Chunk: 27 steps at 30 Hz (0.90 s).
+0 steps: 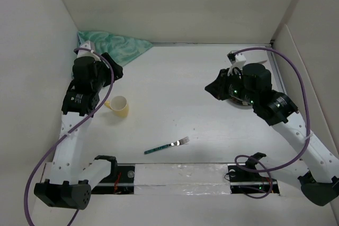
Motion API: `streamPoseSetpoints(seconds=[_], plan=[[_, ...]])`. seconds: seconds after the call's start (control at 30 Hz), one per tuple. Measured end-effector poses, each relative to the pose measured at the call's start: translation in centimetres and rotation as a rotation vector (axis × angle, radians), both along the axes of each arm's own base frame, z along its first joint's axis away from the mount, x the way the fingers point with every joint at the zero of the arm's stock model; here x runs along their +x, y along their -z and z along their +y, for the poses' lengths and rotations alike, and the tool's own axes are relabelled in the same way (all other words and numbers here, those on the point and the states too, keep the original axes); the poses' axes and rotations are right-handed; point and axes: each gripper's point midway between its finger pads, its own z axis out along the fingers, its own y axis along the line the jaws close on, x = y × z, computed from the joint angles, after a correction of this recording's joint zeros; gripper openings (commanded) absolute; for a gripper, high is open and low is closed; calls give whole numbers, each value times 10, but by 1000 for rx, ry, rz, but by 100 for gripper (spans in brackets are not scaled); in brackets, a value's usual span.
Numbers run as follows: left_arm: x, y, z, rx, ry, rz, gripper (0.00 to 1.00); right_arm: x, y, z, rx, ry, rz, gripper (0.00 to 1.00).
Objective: Set the dinner table for one person
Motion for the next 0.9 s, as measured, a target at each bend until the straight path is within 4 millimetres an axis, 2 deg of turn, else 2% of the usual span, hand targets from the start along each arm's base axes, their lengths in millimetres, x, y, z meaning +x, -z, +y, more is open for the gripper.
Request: streamPoseSetpoints(seconds=[0.03, 0.13, 0.2, 0.3, 0.37, 0.4, 0.43, 0.47, 0.5, 0.57, 0.67, 0.9], plan=[[0, 1, 2, 4, -11, 3, 58, 0, -1, 1, 6, -7, -2, 0], [0, 3, 9, 18, -50, 13, 56, -1, -1, 4, 13, -25, 3, 0], [0, 5, 14, 27, -78, 23, 40, 0, 1, 6, 11, -32, 11, 0], [4, 11, 25, 30, -139, 48, 0, 0, 4, 8, 8, -42, 19, 0], [9, 19, 38, 38, -198, 77, 0, 0, 4, 9, 5, -47, 18, 0], [12, 24, 44, 40, -229, 92, 3, 0, 4, 9, 4, -49, 18, 0], [15, 29, 50, 47, -256, 108, 12, 0, 4, 9, 4, -51, 16, 0], [19, 36, 56, 54, -287, 128, 23, 0, 4, 9, 3, -52, 16, 0], [23, 44, 61, 60, -315, 151, 41, 0, 5, 9, 1, -52, 16, 0], [31, 61, 69, 73, -366, 198, 63, 0, 5, 9, -2, -53, 15, 0], [46, 90, 77, 92, -425, 270, 69, 0, 5, 8, -4, -54, 13, 0], [87, 155, 96, 154, -535, 399, 70, 2, 6, 5, -11, -41, 15, 1]])
